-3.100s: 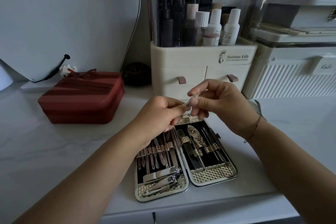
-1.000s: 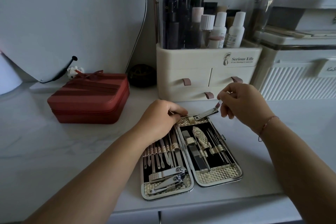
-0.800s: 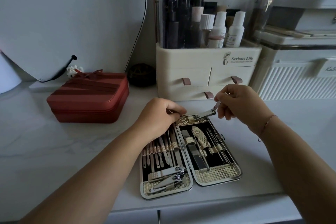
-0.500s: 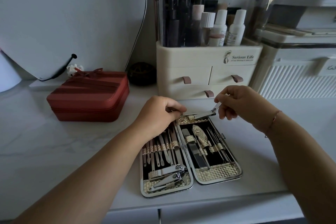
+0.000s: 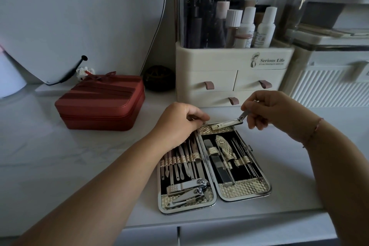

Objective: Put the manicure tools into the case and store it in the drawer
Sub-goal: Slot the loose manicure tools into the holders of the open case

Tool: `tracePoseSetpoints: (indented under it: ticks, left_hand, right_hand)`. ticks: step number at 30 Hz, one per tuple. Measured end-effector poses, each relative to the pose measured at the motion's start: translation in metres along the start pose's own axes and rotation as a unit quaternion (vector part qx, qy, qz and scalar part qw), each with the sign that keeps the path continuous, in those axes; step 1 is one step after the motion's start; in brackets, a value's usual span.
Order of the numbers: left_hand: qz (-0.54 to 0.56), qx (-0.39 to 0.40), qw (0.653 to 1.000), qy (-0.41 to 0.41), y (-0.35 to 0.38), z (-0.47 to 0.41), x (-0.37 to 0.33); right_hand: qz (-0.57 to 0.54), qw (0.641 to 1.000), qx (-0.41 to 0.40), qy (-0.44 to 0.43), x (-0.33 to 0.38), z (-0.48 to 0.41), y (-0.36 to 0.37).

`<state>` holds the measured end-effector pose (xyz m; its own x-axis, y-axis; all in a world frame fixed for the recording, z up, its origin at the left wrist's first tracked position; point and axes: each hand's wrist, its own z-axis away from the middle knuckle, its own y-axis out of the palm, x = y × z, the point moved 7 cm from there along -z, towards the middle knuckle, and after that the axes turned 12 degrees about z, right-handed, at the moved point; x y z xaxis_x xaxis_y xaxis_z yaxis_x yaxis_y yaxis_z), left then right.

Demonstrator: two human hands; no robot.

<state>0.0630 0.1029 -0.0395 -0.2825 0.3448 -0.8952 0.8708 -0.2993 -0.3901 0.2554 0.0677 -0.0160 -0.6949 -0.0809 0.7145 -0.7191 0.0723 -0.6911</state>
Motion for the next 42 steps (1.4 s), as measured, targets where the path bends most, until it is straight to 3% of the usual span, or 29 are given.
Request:
tracePoseSetpoints:
  ticks: [8,16,35,42]
  left_hand:
    - [0.004,-0.003,1.0,-0.003,0.001,0.001,-0.001]
    - [0.004,-0.002,1.0,-0.006,0.001,0.0,-0.001]
    - [0.0,0.0,1.0,-0.006,0.0,0.0,0.001]
    - [0.008,0.0,1.0,-0.006,0.001,0.0,0.0]
  right_hand:
    - [-0.016,1.0,0.001,0.018,0.0,0.0,0.003]
    - [0.003,0.997,-0.069,0.033,-0.003,0.0,-0.009]
    - [-0.013,1.0,0.007,0.025,-0.007,-0.005,0.007]
    - [-0.003,1.0,0.0,-0.008,-0.004,-0.004,-0.001]
